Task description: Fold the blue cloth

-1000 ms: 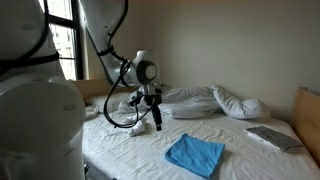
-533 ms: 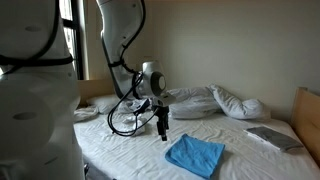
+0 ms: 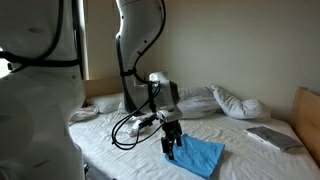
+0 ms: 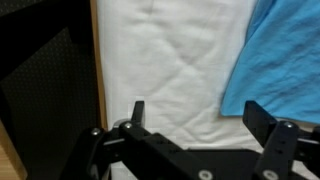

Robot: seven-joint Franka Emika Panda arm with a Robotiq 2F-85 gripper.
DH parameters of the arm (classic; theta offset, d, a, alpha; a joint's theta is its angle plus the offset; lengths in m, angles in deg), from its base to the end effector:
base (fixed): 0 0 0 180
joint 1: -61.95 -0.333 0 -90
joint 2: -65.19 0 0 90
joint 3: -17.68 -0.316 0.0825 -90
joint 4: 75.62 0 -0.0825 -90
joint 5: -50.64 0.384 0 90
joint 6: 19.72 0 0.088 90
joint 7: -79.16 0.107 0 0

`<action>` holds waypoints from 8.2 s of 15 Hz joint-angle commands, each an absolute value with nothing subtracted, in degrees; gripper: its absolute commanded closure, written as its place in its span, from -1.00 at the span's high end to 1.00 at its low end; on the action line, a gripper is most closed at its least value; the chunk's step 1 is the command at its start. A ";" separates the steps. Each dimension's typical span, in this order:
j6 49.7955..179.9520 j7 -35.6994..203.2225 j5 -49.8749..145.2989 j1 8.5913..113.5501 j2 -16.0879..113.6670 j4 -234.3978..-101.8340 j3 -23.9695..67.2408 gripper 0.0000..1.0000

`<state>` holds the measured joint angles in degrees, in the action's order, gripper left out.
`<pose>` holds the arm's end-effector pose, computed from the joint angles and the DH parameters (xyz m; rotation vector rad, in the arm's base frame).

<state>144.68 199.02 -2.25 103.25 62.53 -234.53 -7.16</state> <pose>0.3677 -0.0595 0.1995 2.2121 -2.0474 0.3451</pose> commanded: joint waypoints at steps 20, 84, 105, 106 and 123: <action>144.20 228.28 -37.66 102.66 44.45 -221.64 2.16 1.00; 122.47 221.47 -40.53 99.83 6.16 -181.43 -10.74 1.00; 130.34 228.01 -34.81 64.76 14.01 -177.80 16.83 -0.82; 130.21 228.01 -34.90 64.39 14.48 -177.83 16.90 -0.77; 134.80 228.21 -30.83 68.08 14.84 -186.10 18.04 -0.79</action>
<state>132.81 228.21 -32.66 66.59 13.72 -182.63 17.70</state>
